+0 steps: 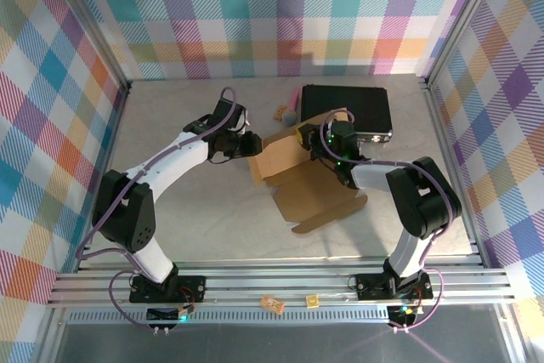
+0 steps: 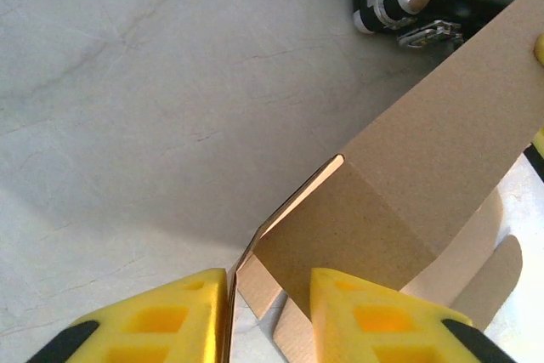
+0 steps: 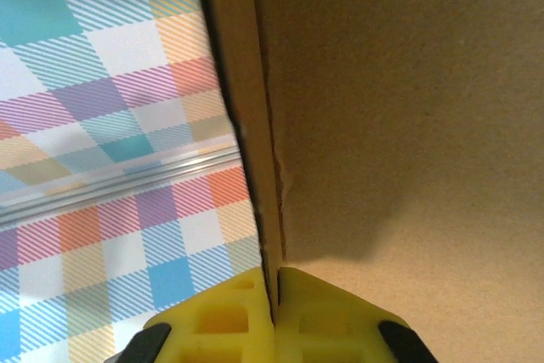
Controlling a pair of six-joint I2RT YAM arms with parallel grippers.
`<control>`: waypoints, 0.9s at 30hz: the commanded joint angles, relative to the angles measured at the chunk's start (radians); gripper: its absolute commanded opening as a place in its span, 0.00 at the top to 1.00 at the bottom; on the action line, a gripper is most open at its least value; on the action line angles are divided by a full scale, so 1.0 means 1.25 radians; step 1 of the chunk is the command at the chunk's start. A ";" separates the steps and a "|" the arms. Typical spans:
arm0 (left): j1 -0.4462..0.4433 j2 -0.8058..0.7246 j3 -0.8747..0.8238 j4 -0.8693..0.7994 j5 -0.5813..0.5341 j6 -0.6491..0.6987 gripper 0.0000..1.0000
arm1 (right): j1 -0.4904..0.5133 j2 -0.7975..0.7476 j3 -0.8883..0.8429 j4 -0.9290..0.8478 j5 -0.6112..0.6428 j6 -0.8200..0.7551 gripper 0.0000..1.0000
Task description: Fold the paper box
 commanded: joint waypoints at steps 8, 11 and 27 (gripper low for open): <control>-0.047 0.008 0.023 -0.028 -0.086 -0.064 0.76 | -0.016 0.080 -0.001 0.238 -0.125 0.026 1.00; -0.058 0.025 0.048 -0.034 -0.091 -0.068 0.82 | -0.021 0.076 -0.017 0.259 -0.119 0.034 1.00; -0.086 0.068 0.120 -0.074 -0.150 -0.119 0.84 | -0.033 0.059 -0.011 0.216 -0.128 0.035 1.00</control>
